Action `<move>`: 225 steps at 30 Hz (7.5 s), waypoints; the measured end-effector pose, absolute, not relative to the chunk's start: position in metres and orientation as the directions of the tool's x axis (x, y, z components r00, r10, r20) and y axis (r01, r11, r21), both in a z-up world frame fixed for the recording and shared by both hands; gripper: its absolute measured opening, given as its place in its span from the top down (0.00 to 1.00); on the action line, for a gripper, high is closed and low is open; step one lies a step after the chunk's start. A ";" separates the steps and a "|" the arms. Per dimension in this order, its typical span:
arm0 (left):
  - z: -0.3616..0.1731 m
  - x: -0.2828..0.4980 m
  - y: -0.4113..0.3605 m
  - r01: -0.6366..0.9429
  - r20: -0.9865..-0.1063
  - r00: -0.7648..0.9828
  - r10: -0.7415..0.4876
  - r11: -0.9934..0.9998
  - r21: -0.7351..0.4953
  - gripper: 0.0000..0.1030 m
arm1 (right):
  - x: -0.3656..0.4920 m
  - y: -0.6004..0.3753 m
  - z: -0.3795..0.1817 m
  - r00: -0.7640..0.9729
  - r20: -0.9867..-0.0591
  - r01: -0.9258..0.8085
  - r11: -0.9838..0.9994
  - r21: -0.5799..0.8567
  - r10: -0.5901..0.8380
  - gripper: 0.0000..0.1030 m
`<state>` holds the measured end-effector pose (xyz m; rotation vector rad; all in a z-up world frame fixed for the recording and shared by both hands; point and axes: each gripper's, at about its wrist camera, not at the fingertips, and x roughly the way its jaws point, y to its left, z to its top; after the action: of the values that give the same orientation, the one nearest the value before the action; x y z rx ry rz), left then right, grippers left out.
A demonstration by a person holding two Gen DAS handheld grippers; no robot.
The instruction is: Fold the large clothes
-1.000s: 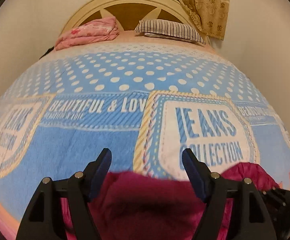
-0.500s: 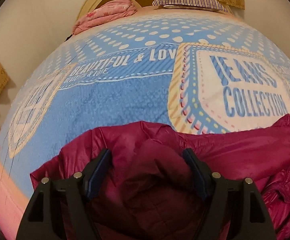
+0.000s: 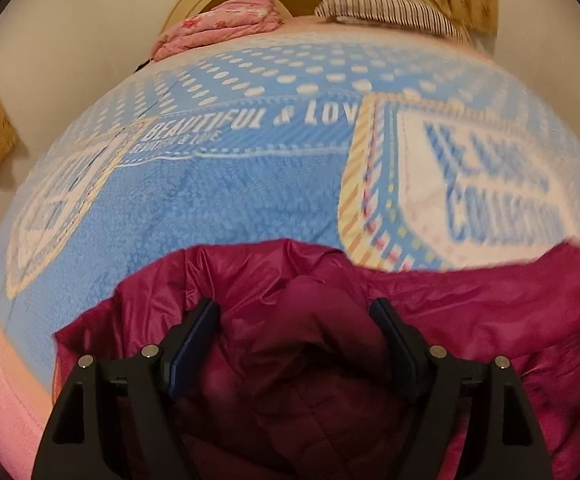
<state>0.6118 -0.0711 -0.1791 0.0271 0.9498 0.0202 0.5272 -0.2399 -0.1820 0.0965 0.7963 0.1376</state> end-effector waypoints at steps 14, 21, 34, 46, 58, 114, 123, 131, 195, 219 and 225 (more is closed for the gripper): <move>-0.192 0.609 -0.107 0.141 -0.805 0.586 -0.092 0.990 -0.011 0.23 | 0.541 -0.231 -0.237 0.624 -0.766 -0.056 0.987 0.152 0.153 0.58; -0.200 0.608 -0.111 0.143 -0.791 0.605 -0.092 0.990 -0.006 0.18 | 0.537 -0.228 -0.247 0.630 -0.764 -0.056 0.990 0.133 0.138 0.58; -0.206 0.604 -0.115 0.142 -0.785 0.617 -0.060 0.989 0.036 0.15 | 0.540 -0.225 -0.256 0.635 -0.765 -0.049 0.993 0.103 0.111 0.57; -0.206 0.604 -0.117 0.142 -0.783 0.620 -0.051 0.989 0.048 0.14 | 0.540 -0.218 -0.257 0.634 -0.770 -0.047 0.998 0.048 0.067 0.57; -0.207 0.604 -0.117 0.142 -0.783 0.620 -0.048 0.988 0.052 0.14 | 0.540 -0.215 -0.257 0.632 -0.773 -0.046 0.999 0.021 0.045 0.57; -0.200 0.201 0.077 0.062 -0.797 0.601 -0.067 0.997 -0.037 0.11 | 0.152 -0.292 -0.242 0.585 -0.810 0.119 0.984 0.132 0.038 0.18; -0.202 0.151 0.077 0.070 -0.794 0.599 -0.107 0.994 -0.082 0.11 | 0.104 -0.267 -0.251 0.582 -0.810 0.067 0.987 0.143 0.077 0.18; -0.191 0.134 0.063 0.164 -0.782 0.597 -0.180 0.981 -0.101 0.73 | 0.090 -0.258 -0.251 0.582 -0.794 0.014 0.974 0.227 0.177 0.84; -0.094 0.334 0.004 -0.148 -0.509 0.838 0.194 0.980 0.131 0.11 | 0.304 -0.220 -0.143 0.788 -0.597 0.199 0.980 0.014 -0.151 0.21; -0.183 0.412 -0.022 -0.090 -0.683 0.711 0.168 0.985 0.149 0.05 | 0.356 -0.192 -0.221 0.711 -0.694 0.135 0.991 -0.022 -0.112 0.21; -0.188 0.415 -0.022 -0.087 -0.698 0.697 0.166 0.985 0.148 0.04 | 0.362 -0.192 -0.225 0.697 -0.708 0.138 0.990 -0.022 -0.112 0.21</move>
<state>0.4151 -0.0222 -0.1878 0.1064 0.7880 0.1414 0.3618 -0.1917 -0.2250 0.0335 0.7874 -0.1394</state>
